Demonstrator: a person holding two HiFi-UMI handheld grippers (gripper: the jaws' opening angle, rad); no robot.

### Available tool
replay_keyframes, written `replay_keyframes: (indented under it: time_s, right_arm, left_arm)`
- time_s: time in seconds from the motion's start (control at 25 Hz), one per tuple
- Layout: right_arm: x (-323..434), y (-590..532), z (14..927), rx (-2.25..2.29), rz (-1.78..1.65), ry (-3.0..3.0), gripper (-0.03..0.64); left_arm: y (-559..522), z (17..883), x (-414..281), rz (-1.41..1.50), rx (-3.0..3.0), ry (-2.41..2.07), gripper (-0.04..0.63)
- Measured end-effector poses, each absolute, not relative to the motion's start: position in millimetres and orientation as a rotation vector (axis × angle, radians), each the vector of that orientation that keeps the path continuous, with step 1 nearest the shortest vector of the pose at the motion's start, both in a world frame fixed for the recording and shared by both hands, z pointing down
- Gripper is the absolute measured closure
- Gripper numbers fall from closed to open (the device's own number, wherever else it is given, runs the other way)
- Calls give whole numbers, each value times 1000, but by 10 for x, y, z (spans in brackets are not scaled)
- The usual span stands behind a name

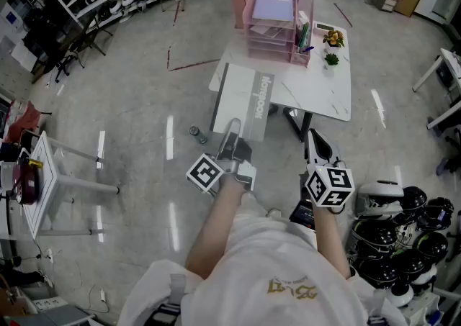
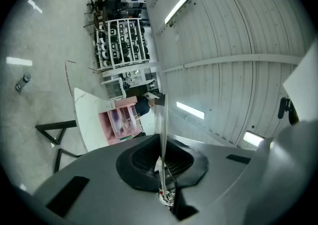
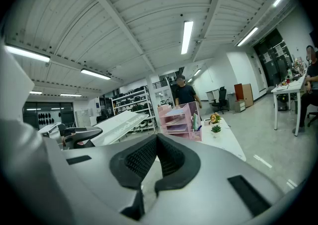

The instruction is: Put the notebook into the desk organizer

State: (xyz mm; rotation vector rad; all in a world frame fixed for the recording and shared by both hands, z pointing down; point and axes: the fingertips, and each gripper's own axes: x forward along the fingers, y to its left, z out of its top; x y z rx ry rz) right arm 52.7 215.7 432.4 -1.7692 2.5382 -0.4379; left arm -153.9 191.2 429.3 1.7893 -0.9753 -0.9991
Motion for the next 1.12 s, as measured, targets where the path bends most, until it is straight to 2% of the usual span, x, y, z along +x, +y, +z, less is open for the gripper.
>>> replay_keyframes:
  time_s: [0.76,0.84,0.88,1.12]
  right_arm:
    - [745,2143,4375,-1866,-391,2481,604]
    - [738,2100,4401,-1869,-405,2480,547]
    - [733,2067,4411,-1866,-413,2481,540]
    - [813,1717,4509,-1882,-436,2462,559]
  left_arm:
    - [1896,4187,-1388,-1058,1729,-883,572]
    - [1861,4198,-1402,-1062,1719,-880,572]
    - [1829,4207,-1408,-1061,1717,-881,572]
    - [1420,4314,-1346,-1061,1693,-862,572]
